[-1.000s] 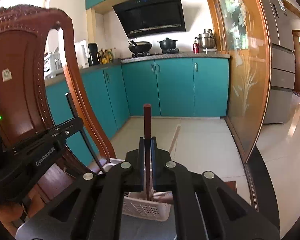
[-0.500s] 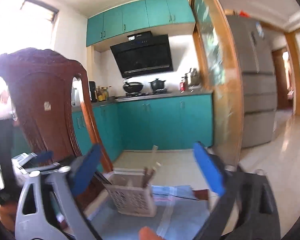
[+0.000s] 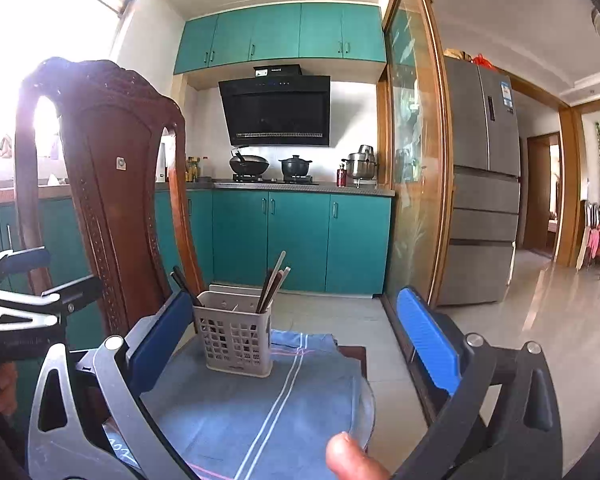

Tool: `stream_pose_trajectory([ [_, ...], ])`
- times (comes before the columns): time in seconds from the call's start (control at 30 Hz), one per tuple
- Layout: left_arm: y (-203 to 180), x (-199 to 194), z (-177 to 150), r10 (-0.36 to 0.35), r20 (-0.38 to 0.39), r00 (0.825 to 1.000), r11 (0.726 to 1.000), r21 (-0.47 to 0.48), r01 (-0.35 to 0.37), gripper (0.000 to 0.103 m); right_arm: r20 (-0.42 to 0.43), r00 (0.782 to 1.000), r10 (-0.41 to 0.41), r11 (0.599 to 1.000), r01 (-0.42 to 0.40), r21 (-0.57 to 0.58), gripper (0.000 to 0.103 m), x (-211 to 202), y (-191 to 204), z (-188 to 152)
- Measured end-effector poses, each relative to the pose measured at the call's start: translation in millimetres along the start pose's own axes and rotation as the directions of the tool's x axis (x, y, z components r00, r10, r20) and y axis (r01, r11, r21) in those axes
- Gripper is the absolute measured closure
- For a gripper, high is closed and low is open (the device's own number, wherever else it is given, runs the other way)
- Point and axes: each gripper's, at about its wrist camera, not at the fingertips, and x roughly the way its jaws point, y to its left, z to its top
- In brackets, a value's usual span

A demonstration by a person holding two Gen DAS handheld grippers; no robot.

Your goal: Organize utensils

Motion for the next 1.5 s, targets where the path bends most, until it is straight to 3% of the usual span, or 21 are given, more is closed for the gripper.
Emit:
stream_pose_trajectory([
  [1.5,-5.0,-14.3,-4.6,0.019,-0.002,1.000,0.999,0.029,-0.019,0.004,-0.022,1.000,0.012,1.000,-0.012,-0.009,0.003,-1.6,10.9,0.1],
])
